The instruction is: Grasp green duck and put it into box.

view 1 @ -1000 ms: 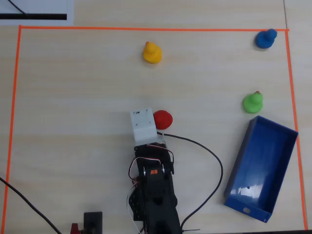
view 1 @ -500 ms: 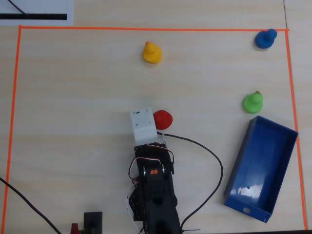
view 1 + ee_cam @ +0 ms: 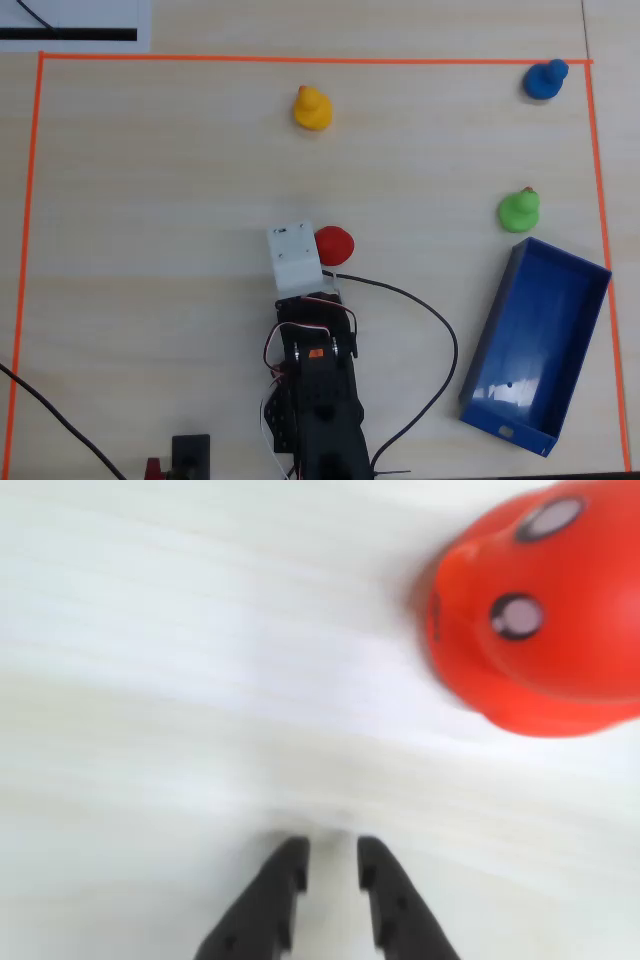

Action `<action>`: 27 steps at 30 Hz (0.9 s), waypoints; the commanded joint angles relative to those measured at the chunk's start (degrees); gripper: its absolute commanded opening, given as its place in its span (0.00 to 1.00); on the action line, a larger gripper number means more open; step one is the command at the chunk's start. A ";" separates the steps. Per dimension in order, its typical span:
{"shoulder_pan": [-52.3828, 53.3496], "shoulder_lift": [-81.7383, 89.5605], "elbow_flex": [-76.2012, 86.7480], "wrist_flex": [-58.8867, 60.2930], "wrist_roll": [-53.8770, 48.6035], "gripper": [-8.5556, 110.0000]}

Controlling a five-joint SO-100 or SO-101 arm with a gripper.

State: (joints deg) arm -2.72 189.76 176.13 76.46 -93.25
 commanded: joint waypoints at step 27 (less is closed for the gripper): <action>29.97 -92.20 -100.72 -42.80 6.68 0.23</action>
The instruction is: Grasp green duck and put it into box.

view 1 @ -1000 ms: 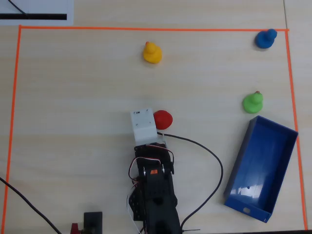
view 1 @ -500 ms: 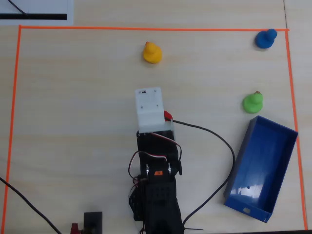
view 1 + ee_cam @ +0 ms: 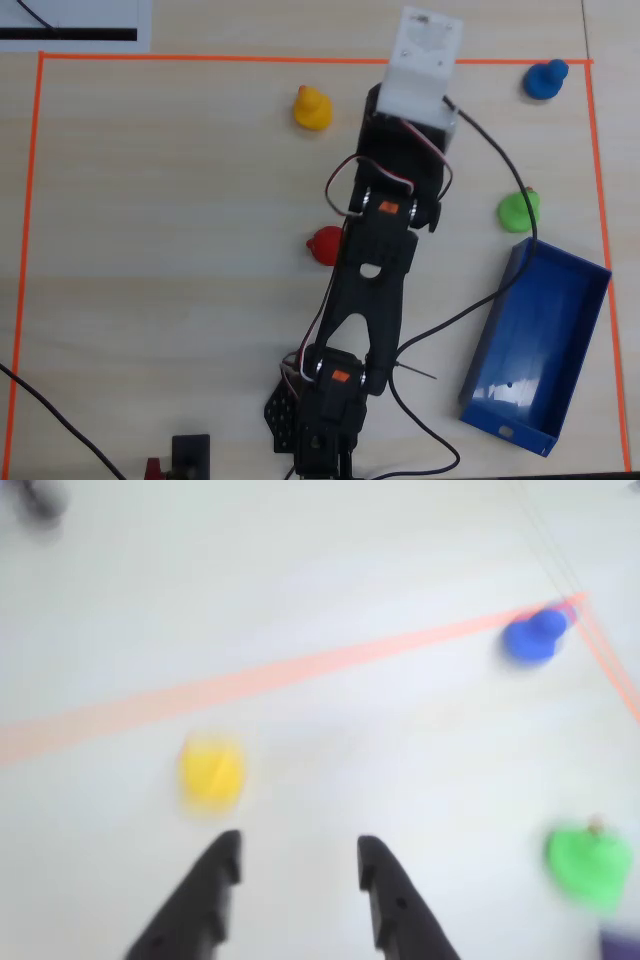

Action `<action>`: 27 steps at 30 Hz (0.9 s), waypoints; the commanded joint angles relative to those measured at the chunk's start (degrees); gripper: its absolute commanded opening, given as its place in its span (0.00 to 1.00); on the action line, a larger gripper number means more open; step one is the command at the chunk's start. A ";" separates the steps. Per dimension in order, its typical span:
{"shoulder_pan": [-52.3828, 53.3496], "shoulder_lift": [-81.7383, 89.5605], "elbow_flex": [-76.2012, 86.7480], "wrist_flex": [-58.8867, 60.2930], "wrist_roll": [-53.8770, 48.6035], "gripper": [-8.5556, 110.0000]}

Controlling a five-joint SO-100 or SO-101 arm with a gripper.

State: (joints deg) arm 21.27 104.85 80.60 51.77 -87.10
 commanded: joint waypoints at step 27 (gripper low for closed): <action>32.96 -24.17 23.47 -53.61 -20.13 0.31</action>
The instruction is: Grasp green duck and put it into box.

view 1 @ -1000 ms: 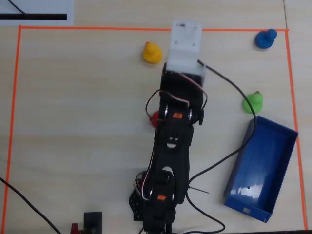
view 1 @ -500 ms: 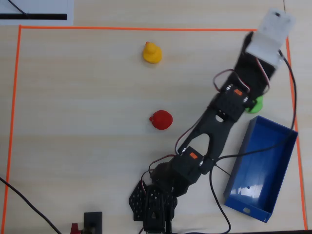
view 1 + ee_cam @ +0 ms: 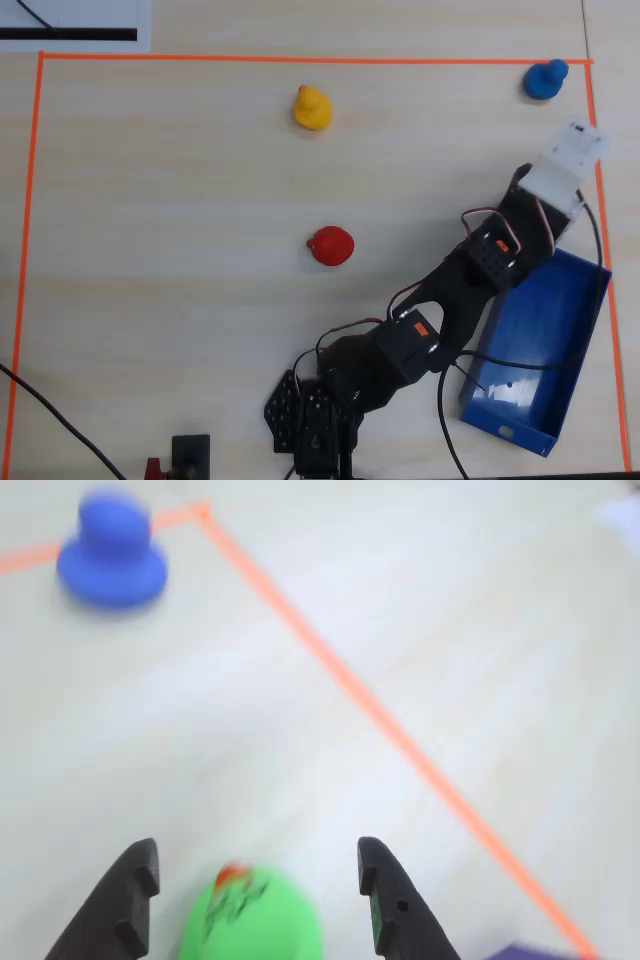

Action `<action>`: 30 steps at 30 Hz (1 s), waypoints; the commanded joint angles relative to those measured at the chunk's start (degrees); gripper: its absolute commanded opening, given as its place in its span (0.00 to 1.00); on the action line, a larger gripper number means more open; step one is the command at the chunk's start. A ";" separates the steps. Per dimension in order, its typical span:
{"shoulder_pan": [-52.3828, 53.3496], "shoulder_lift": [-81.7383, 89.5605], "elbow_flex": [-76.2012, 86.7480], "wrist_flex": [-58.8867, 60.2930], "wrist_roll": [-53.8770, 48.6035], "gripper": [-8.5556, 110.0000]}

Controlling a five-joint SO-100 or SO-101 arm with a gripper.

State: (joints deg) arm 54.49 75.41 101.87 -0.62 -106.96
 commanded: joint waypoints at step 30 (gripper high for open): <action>0.26 -0.62 7.21 -2.90 -4.66 0.31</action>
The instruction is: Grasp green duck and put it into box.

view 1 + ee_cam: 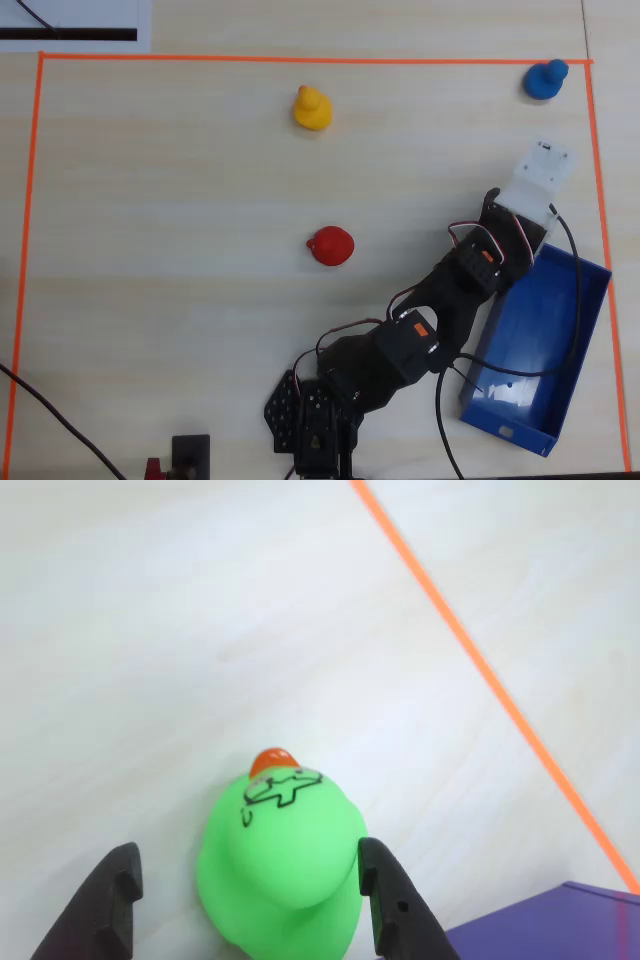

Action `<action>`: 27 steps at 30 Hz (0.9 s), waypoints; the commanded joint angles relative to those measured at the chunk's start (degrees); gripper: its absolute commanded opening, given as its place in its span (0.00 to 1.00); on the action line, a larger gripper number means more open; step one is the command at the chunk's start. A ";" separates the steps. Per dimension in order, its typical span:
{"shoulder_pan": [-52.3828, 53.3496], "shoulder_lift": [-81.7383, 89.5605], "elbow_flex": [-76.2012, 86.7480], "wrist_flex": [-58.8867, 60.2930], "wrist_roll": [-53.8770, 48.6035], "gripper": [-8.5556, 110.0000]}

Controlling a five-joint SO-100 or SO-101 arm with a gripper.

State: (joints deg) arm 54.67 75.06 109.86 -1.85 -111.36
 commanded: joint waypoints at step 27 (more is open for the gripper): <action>0.00 -11.87 -15.56 0.18 -0.09 0.07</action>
State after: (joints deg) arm 55.02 62.40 96.77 -1.93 -111.36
